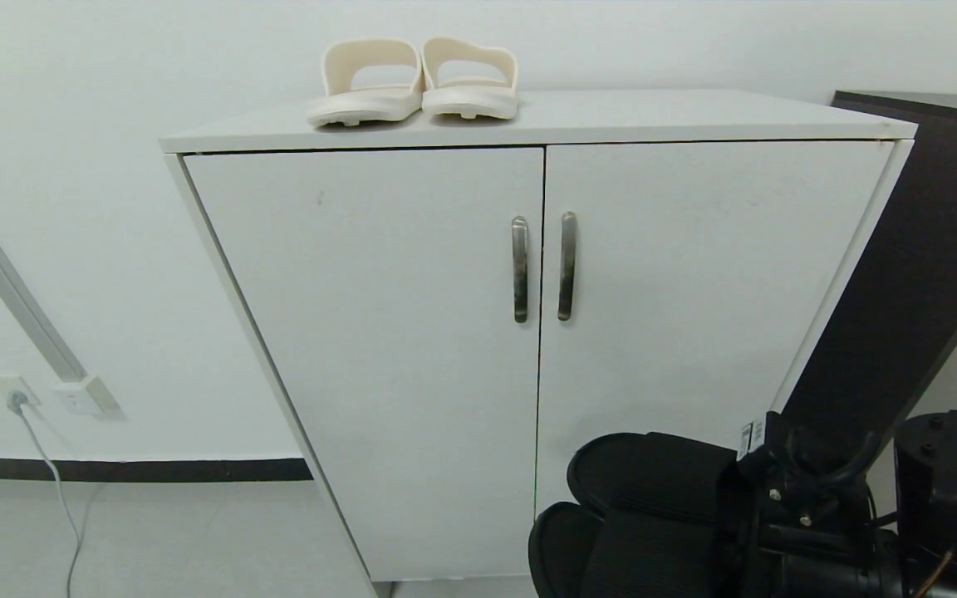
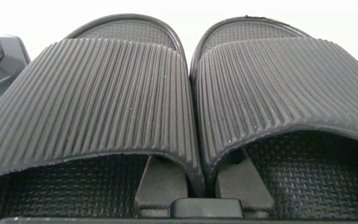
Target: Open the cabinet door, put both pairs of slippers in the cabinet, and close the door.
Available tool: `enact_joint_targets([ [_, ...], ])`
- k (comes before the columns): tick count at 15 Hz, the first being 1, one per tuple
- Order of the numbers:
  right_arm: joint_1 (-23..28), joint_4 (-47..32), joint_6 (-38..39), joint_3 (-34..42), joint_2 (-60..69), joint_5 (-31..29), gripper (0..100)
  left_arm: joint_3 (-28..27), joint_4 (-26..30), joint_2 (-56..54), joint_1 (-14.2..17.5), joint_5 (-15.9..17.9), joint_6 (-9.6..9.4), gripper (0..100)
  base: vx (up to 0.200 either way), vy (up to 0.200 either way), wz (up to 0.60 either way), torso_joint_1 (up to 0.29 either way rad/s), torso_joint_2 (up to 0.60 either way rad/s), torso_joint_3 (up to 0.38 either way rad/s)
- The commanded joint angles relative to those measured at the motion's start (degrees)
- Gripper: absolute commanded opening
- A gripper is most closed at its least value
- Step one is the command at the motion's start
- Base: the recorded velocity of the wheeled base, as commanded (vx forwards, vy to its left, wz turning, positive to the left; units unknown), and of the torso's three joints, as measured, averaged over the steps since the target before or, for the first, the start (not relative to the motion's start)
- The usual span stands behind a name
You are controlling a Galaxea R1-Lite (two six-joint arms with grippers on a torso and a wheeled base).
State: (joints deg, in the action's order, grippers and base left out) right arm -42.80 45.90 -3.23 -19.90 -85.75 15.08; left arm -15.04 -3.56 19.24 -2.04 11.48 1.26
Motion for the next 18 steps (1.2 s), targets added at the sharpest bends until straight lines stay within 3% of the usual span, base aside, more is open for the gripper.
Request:
enact_joint_targets([
  [1,-0.53,0.16,-0.02,0.03,-0.12,0.04,0,-1.74,-4.0,11.96,-0.86,6.97,-0.55,100,0.0,0.0,0.0,0.0,0.0,0.0],
  [3,-0.7,0.33,-0.02,0.03,-0.21,-0.05,0,-2.27,-9.01,19.0,-2.1,11.1,-1.34,100,0.0,0.0,0.0,0.0,0.0,0.0],
  [4,-0.79,0.42,-0.02,0.03,-0.3,-0.05,0,-2.62,-12.35,22.86,-4.29,12.16,-1.61,100,0.0,0.0,0.0,0.0,0.0,0.0],
  [7,-1.14,0.42,0.15,0.03,-0.12,0.04,0,-5.79,-20.43,32.27,-15.1,11.81,-1.61,100,0.0,0.0,0.0,0.0,0.0,0.0],
  [9,-1.14,0.42,0.15,0.21,-0.21,0.04,0,-10.8,-20.61,36.13,-24.95,6.53,-1.17,100,0.0,0.0,0.0,0.0,0.0,0.0],
  [11,-1.06,0.42,0.33,0.21,-0.3,-0.05,0,-15.72,-21.75,42.9,-31.45,1.61,-0.46,100,0.0,0.0,0.0,0.0,0.0,0.0],
  [15,-1.06,0.42,0.51,0.38,-0.56,-0.05,0,-23.28,-28.61,54.33,-37.08,1.96,1.82,100,0.0,0.0,0.0,0.0,0.0,0.0],
  [18,-1.06,0.42,0.51,0.47,-1.61,-0.05,0,-29.87,-28.96,60.57,-39.62,4.07,3.67,100,0.0,0.0,0.0,0.0,0.0,0.0],
])
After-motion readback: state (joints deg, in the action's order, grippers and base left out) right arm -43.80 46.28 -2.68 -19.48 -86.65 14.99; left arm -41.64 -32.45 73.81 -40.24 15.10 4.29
